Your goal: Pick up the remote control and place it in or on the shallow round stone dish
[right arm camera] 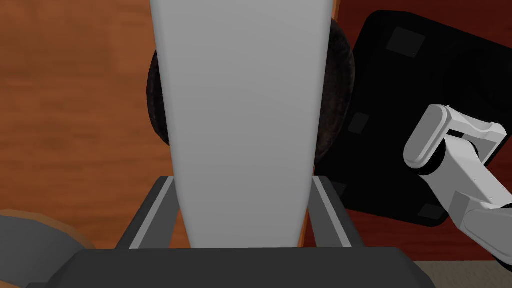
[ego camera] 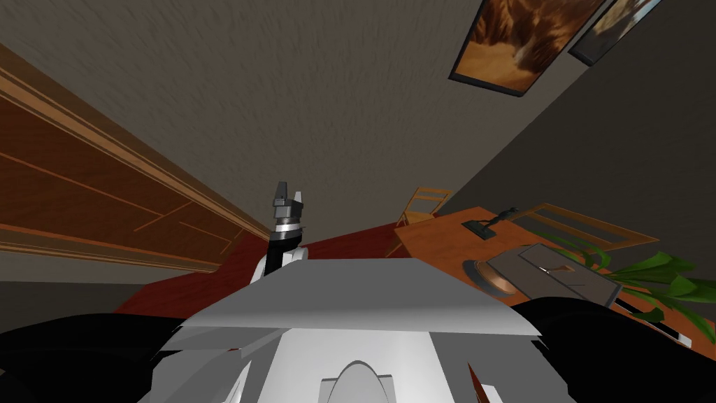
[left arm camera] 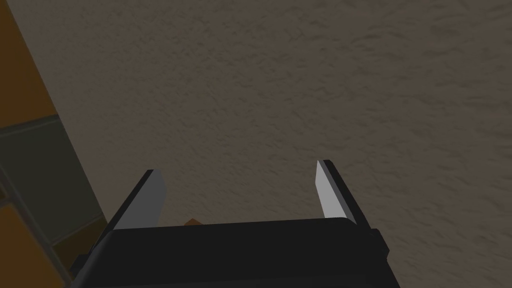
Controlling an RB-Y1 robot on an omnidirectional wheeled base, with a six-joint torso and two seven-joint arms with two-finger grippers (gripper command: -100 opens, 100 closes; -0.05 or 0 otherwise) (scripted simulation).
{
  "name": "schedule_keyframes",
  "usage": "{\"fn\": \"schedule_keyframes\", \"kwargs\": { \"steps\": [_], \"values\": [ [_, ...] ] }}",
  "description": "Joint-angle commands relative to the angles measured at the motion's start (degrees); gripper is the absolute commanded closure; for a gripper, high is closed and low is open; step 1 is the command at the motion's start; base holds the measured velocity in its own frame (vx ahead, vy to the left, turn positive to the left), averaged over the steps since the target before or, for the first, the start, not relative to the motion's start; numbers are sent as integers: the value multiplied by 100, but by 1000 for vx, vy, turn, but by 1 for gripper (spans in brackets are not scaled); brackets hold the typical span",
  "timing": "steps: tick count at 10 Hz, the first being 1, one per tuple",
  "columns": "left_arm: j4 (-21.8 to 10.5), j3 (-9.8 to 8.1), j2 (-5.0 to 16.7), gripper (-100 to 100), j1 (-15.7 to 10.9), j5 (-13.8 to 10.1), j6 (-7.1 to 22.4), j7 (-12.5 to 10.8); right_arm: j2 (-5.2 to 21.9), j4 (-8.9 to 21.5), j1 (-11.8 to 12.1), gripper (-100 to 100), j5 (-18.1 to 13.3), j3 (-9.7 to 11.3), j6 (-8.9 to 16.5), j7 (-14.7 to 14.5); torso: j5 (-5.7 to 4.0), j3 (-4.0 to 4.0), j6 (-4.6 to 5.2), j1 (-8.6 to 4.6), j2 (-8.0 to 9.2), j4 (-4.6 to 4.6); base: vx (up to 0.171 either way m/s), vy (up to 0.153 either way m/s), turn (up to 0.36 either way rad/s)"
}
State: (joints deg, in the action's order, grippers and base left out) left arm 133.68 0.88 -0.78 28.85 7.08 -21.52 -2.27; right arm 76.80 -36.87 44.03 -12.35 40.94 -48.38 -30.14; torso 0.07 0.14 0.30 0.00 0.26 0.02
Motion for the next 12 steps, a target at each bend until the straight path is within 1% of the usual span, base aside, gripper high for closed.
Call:
{"fn": "schedule_keyframes", "kwargs": {
  "steps": [1, 5, 6, 7, 8, 11, 12],
  "values": [
    [0, 0, 0, 0, 0, 0, 0, 0, 0, 0, 0, -100, 0, 0, 0, 0, 0, 0, 0, 0, 0, 0, -14, 1, -6],
    [0, 0, 0, 0, 1, 0, 0, 0, -2, 2, 1, -100, -1, 2, -1, 0, 1, -23, -3, 1, -37, -10, -2, 0, 0],
    [0, 0, 0, 0, 1, 0, 0, 0, -2, 2, 1, 0, -1, 2, -1, 0, 1, -23, -4, 1, -38, -10, 0, 0, 0],
    [0, 0, 0, 0, 1, 0, 0, 0, 159, -25, 53, -100, 63, -10, -110, 0, 1, -23, -4, 1, -38, -10, 2, 11, -54],
    [0, 0, 0, 0, 1, 0, 0, 0, 320, -53, 105, -100, 126, -21, -220, 1, 3, -24, -2, 5, -39, -10, -1, 27, -93],
    [1, 0, 0, 0, 1, 0, 0, 0, 643, -107, 209, -100, 253, -43, -438, 1, 5, -24, -3, 16, -39, -11, 1, 35, -58],
    [1, 0, 0, 0, 1, 0, 0, 0, 804, -134, 261, -100, 317, -54, -548, 2, 6, -25, -4, 17, -40, -11, 4, 39, -65]
  ]
}}
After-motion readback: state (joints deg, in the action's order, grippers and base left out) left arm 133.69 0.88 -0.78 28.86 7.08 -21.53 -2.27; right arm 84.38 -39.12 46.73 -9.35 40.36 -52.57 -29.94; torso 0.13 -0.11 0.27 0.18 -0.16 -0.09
